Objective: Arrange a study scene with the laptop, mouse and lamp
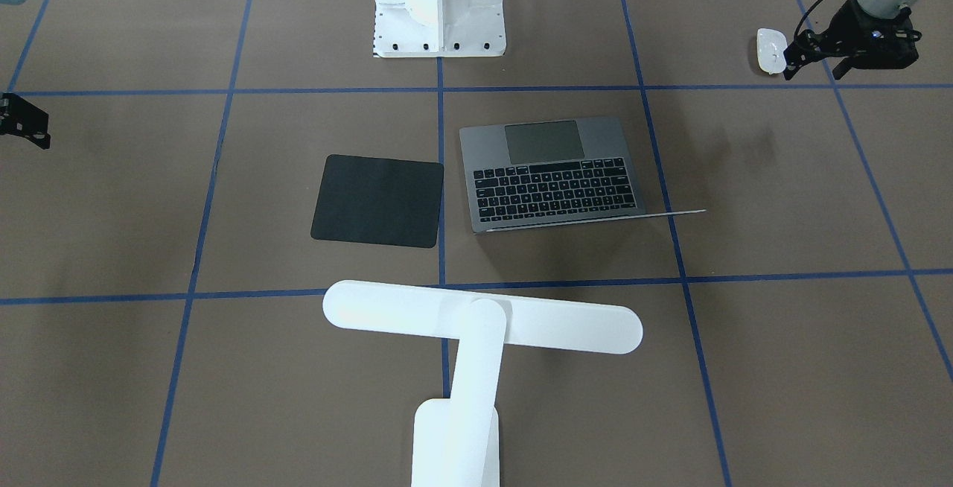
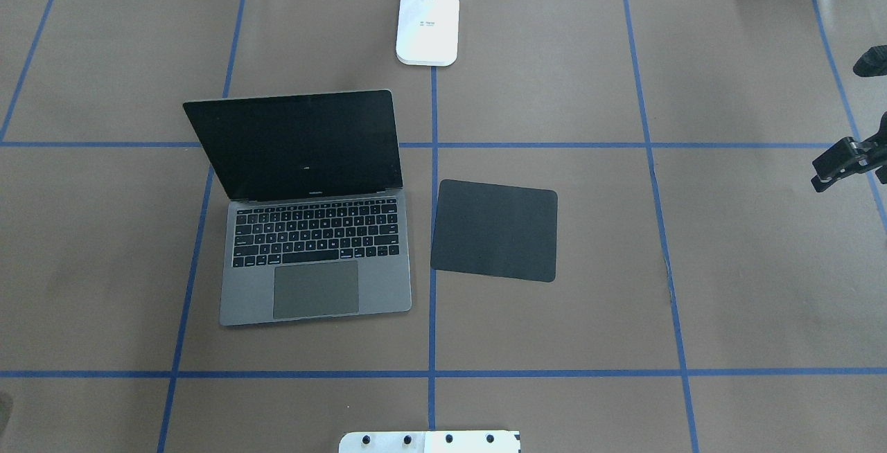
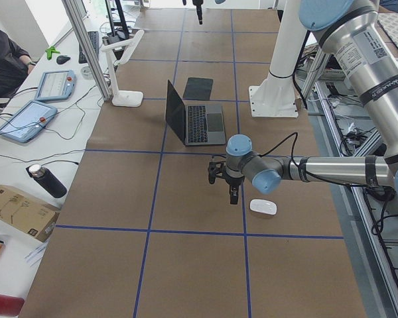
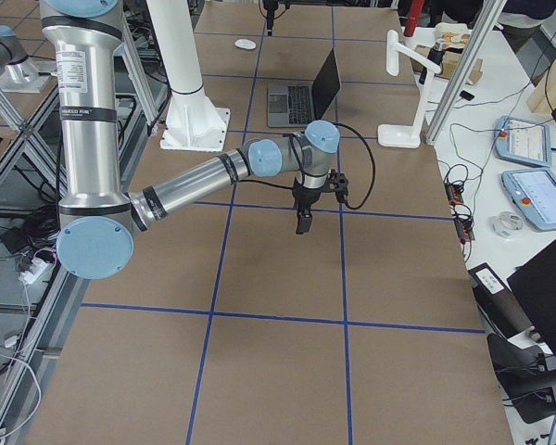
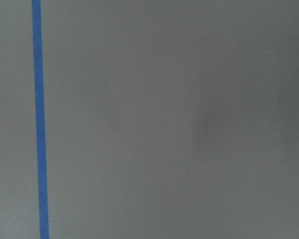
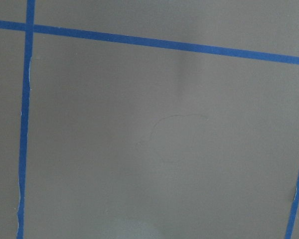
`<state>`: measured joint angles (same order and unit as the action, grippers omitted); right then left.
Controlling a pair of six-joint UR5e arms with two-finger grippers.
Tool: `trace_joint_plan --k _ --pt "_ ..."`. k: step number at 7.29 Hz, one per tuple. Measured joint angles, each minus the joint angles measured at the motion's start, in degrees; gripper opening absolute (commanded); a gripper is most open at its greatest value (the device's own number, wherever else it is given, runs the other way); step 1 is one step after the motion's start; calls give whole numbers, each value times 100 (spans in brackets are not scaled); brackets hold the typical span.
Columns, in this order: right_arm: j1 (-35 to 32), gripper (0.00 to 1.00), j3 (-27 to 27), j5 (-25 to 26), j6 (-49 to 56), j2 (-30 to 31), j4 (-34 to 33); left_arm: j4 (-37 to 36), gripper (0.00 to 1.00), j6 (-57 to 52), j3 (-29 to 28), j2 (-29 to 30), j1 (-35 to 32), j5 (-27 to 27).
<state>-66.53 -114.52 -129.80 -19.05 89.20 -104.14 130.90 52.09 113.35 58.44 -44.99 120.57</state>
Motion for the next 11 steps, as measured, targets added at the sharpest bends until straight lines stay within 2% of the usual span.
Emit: trace_joint_plan --k 8,11 --pt "11 100 50 -255 -78 -6 -29 -19 100 367 -76 -260 1567 35" --pt "9 100 27 -306 -89 3 -35 -5 100 313 -87 -413 1739 28"
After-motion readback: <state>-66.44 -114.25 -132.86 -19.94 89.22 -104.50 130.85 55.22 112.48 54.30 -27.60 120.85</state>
